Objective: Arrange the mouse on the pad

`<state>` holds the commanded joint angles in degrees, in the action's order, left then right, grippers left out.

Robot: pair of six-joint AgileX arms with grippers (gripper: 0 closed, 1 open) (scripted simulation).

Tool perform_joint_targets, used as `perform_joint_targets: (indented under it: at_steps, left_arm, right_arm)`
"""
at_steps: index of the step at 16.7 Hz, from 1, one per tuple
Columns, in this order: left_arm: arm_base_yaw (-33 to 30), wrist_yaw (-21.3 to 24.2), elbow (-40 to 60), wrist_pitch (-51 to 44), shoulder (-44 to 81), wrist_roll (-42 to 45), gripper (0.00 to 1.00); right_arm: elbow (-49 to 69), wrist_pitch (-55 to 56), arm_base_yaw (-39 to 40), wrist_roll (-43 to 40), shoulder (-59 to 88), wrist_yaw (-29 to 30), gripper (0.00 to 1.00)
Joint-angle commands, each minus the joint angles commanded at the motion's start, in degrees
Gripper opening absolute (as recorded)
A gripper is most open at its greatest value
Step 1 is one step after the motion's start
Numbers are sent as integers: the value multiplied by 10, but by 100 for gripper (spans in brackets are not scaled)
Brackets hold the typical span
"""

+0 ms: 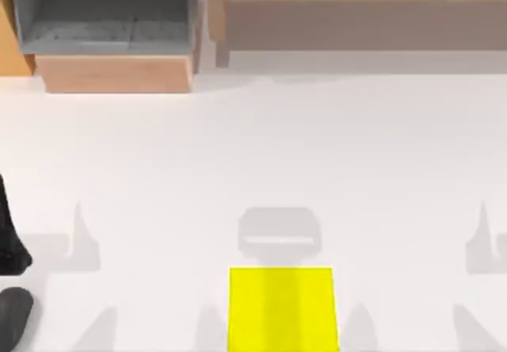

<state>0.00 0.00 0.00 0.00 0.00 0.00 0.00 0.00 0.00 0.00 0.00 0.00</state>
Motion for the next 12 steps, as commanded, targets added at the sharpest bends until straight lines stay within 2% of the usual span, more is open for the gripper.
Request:
perform_joint_targets:
  at_steps: [5, 8, 12]
  left_arm:
    - [0, -1, 32, -37, 38, 5, 100]
    - [-1, 0, 100, -122, 131, 14, 100]
    - [-2, 1, 214, -280, 326, 28, 100]
  right_arm:
    - [0, 0, 0, 0, 0, 0, 100]
    - [0, 0, 0, 0, 0, 0, 100]
    - [0, 0, 0, 0, 0, 0, 100]
